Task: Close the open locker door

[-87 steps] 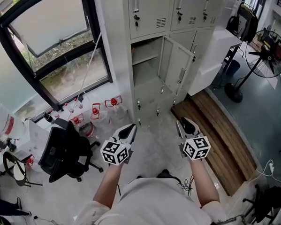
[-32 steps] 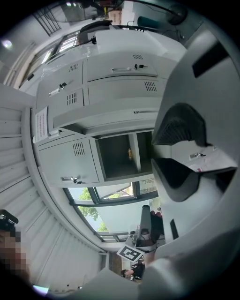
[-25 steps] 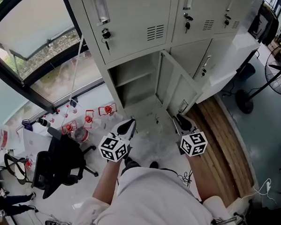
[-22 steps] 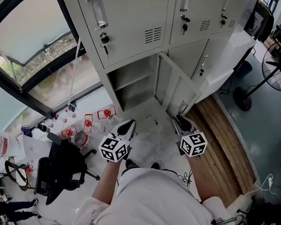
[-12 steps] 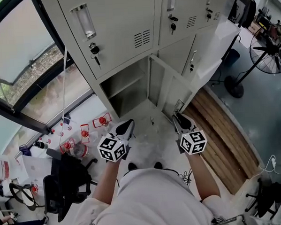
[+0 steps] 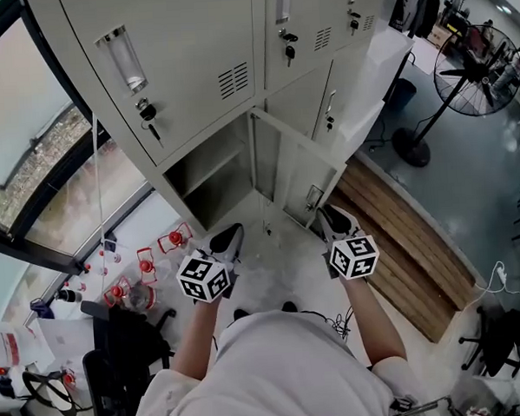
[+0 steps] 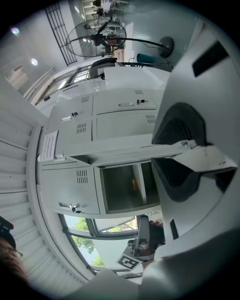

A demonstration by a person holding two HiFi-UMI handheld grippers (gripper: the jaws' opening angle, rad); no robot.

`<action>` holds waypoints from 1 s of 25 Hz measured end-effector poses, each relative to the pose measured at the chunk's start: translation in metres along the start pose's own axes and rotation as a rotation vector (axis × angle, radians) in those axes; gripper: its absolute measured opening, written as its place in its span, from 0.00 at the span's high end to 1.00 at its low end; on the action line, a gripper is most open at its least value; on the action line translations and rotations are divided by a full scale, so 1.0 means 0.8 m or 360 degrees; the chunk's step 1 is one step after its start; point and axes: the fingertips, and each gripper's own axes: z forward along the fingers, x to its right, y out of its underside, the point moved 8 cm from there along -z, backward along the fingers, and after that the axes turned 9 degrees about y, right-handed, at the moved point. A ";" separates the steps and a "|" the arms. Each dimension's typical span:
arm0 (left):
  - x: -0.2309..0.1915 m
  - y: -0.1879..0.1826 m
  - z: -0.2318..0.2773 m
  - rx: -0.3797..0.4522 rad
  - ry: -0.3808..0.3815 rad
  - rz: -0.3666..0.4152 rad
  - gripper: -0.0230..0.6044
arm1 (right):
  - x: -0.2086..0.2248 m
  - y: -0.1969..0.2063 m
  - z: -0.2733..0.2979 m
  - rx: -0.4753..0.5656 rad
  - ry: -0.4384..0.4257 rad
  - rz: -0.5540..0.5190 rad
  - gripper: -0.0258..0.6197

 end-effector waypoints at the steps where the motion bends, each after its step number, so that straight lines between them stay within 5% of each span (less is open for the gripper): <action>1: 0.000 0.000 0.002 -0.0002 0.0006 0.0001 0.94 | 0.003 -0.001 0.001 0.0002 0.0012 0.0002 0.83; 25: -0.012 -0.001 -0.011 0.0011 -0.0072 -0.0035 0.94 | 0.033 -0.019 0.026 0.0054 0.0125 0.0016 0.81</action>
